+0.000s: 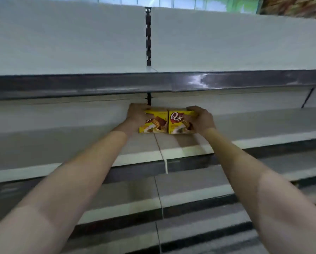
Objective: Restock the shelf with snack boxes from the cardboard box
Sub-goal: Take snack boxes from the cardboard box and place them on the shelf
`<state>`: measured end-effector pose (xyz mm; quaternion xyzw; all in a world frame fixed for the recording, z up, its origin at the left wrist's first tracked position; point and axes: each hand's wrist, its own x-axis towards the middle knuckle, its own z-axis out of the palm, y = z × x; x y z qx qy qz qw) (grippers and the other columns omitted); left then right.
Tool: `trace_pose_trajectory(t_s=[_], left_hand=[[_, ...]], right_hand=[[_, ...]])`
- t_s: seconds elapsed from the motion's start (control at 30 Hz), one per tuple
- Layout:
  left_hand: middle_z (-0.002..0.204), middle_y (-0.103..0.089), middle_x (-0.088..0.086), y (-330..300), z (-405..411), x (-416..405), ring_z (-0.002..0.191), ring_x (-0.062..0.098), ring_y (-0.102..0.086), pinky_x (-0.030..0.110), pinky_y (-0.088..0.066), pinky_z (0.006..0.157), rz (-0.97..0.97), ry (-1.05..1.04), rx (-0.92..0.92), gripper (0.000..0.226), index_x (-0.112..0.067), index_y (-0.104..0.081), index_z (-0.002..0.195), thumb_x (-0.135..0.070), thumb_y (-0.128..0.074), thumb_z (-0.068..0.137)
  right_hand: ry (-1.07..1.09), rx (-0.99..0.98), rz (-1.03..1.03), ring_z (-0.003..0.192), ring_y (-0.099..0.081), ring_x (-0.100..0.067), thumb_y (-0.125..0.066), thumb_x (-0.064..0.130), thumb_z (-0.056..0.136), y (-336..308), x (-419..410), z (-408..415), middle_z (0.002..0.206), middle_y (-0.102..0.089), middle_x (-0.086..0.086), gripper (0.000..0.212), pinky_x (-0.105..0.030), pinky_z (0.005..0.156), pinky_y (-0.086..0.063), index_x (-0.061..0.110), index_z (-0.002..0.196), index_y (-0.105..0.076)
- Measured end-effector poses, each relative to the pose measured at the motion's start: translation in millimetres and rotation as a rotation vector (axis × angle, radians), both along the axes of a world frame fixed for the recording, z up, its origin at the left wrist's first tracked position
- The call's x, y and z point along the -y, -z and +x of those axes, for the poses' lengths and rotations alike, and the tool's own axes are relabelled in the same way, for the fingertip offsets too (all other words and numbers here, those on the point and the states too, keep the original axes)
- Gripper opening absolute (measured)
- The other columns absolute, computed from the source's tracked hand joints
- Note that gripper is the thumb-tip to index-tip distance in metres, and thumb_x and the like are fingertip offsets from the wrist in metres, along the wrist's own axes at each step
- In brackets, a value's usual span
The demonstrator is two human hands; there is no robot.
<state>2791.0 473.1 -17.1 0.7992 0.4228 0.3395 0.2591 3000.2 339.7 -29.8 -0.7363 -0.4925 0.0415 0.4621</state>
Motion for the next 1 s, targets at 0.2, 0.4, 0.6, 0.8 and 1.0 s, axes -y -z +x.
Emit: trace_pose_trajectory(t_s=[0.2,0.4,0.6,0.8,1.0], left_hand=[[0.130,-0.064,0.009,6.7,16.4,16.7,0.122,0.021,-0.057,0.019,-0.036,0.100,0.026,-0.167,0.055,0.046,-0.010,-0.067,0.124,-0.018,-0.079,0.081],[0.124,-0.066,0.006,12.0,35.6,30.1,0.118,0.020,-0.060,0.015,-0.039,0.093,0.002,-0.205,0.133,0.048,-0.008,-0.067,0.124,-0.015,-0.081,0.079],[0.130,-0.063,0.012,9.6,56.2,38.7,0.121,0.024,-0.059,0.011,-0.035,0.091,0.011,-0.237,0.112,0.050,-0.007,-0.063,0.129,-0.016,-0.078,0.083],[0.130,-0.061,0.017,12.4,67.2,37.3,0.120,0.029,-0.058,0.026,-0.041,0.101,0.023,-0.264,0.048,0.053,-0.012,-0.061,0.133,-0.021,-0.078,0.083],[0.129,-0.056,0.015,15.0,83.7,33.0,0.118,0.029,-0.057,0.030,-0.044,0.104,0.034,-0.276,0.034,0.055,-0.017,-0.058,0.136,-0.027,-0.076,0.085]], right_hand=[[-0.181,0.344,-0.132,0.137,-0.043,-0.027,-0.075,0.027,0.087,-7.8,-0.9,19.8,0.151,-0.044,-0.014,0.053,-0.030,0.109,-0.035,0.022,0.137,-0.059],[-0.188,0.428,-0.119,0.117,-0.058,-0.032,-0.076,0.017,0.082,-7.5,-1.4,39.8,0.129,-0.063,-0.011,0.051,-0.033,0.096,-0.044,0.013,0.131,-0.063],[-0.156,0.486,-0.123,0.114,-0.055,-0.036,-0.073,0.019,0.083,-3.4,-8.3,60.2,0.128,-0.058,-0.011,0.051,-0.043,0.092,-0.052,0.021,0.133,-0.061],[-0.137,0.500,-0.141,0.122,-0.043,-0.038,-0.064,0.017,0.090,-2.8,-24.3,71.8,0.135,-0.051,-0.015,0.047,-0.042,0.099,-0.047,0.017,0.137,-0.057],[-0.103,0.483,-0.141,0.122,-0.044,-0.039,-0.063,0.016,0.092,1.1,-32.5,82.9,0.138,-0.050,-0.016,0.044,-0.040,0.100,-0.043,0.014,0.136,-0.058]])
